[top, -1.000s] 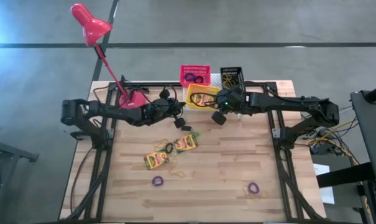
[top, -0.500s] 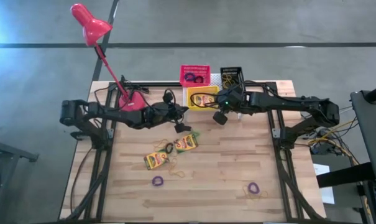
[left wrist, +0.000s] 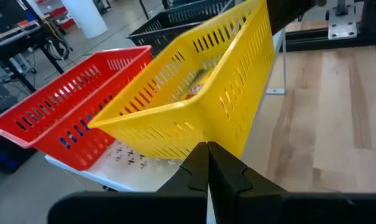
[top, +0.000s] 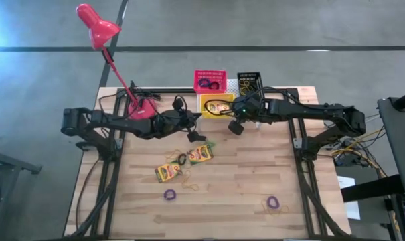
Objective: Pick & Place Office Desk Supplies
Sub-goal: Adjust the bins on the shelf
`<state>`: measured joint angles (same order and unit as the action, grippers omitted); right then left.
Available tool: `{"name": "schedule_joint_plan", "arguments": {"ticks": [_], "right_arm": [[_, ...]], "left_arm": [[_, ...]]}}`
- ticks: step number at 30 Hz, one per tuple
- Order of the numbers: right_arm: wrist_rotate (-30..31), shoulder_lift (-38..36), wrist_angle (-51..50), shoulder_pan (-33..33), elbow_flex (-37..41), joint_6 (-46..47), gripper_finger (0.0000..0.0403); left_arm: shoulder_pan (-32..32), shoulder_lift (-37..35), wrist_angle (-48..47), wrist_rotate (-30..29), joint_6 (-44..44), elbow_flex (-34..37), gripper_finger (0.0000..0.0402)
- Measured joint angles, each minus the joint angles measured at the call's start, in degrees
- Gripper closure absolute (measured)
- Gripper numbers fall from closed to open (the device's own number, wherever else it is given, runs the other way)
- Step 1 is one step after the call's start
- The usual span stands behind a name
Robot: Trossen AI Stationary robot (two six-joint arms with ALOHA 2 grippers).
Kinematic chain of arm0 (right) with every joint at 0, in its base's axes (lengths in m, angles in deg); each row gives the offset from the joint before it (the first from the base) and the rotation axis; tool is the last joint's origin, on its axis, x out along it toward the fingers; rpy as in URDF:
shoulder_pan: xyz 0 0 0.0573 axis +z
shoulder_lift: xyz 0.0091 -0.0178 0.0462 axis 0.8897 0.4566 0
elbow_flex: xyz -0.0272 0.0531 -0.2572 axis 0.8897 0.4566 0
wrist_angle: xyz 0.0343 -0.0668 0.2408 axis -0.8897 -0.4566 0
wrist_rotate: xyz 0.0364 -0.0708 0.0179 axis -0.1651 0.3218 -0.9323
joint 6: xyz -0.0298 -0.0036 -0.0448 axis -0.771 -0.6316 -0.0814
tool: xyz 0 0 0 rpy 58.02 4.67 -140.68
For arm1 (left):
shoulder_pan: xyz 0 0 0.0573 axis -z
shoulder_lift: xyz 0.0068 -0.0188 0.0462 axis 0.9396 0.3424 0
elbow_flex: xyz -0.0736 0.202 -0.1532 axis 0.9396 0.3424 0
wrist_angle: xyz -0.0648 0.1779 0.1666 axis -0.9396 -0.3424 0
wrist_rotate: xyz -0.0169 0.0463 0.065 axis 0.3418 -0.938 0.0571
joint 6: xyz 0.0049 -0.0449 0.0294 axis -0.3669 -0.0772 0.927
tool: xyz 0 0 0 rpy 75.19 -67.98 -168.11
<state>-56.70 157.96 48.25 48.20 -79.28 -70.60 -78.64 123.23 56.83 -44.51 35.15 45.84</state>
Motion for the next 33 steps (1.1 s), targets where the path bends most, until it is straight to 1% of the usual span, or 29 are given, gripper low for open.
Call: {"name": "schedule_joint_plan", "arguments": {"ticks": [5, 8, 12, 16, 20, 24, 28, 31, 33], "right_arm": [[-0.2, 0.1, 0.2, 0.0, 0.0, -0.6, 0.0371], [-0.1, 0.1, 0.2, 0.0, 0.0, -1.1, 0.0363], [0.7, 0.1, 0.2, 0.0, 0.0, -1.2, 0.0336], [1.0, -0.9, -1.0, 0.1, -0.5, -0.8, 0.0304], [0.9, -2.7, -2.4, 0.1, -1.9, 1.1, 0.0287], [0.7, -4.4, -3.0, 0.4, -2.9, 1.4, 0.0286], [0.7, -6.1, -5.6, 1.8, -4.1, 2.4, 0.0298], [0.5, -7.7, -5.6, 3.9, -4.1, 3.2, 0.031], [-2.2, -7.9, -5.3, 5.9, -4.0, 2.1, 0.0318]], "left_arm": [[0.0, -1.3, -4.5, 0.0, -0.6, 0.0, 0.0398], [0.0, -1.5, -6.0, 0.0, -2.1, 0.0, 0.0398], [0.0, -1.5, -6.4, -0.2, -3.2, 0.0, 0.0398], [0.0, -2.4, -7.3, -1.6, -5.3, 0.0, 0.0398], [0.0, -4.2, -8.7, -1.7, -7.6, 0.0, 0.0398], [0.0, -5.9, -10.4, -1.7, -7.6, 0.0, 0.0398], [0.1, -8.3, -12.6, -1.7, -8.7, 0.0, 0.0398], [0.1, -10.2, -14.5, -1.7, -8.7, 0.0, 0.0398], [-0.3, -11.3, -15.7, -1.7, -10.1, 0.0, 0.0398]]}}
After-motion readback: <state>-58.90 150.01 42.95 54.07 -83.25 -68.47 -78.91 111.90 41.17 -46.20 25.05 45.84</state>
